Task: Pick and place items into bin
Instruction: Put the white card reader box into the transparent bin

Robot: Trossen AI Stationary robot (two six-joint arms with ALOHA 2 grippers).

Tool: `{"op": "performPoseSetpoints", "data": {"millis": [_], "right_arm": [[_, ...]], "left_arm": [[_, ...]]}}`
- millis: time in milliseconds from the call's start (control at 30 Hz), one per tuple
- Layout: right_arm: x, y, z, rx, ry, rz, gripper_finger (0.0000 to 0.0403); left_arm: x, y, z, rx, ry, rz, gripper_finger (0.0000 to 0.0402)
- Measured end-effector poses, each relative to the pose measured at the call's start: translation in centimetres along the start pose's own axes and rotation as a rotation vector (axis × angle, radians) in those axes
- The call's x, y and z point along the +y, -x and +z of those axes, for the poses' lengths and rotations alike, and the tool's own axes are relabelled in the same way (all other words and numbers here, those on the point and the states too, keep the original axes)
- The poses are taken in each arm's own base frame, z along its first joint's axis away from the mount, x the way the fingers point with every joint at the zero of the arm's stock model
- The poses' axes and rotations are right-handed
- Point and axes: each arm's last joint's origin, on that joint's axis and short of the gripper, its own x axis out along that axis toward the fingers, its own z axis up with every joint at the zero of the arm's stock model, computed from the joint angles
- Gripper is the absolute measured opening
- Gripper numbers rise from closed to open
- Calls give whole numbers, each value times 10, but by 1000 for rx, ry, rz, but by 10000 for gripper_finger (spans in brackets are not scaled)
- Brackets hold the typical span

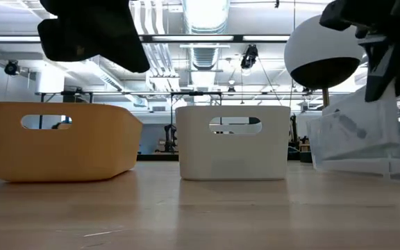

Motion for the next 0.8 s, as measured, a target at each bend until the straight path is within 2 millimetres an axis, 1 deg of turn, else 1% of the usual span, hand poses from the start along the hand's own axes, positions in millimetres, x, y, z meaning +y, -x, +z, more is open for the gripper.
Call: {"op": "performPoseSetpoints", "data": {"millis": [167,300,400,500,633,800], "right_arm": [[5,-7,-6,61,-43,64,34],[4,-10,-7,80,-35,50,34],[2,-11,-7,105,-13,23,42],[0,-11,-7,123,5,-4,66],[-3,-11,-8,165,59,-56,114],[-9,-9,-8,198,203,-131,166]], "left_arm": [[0,0,0,0,-1,0,0],[0,0,0,0,-1,1,0],[0,0,-1,0,-2,1,0],[0,0,-1,0,-3,2,0],[0,0,-1,0,-4,2,0],[0,0,-1,0,-4,2,0]]}}
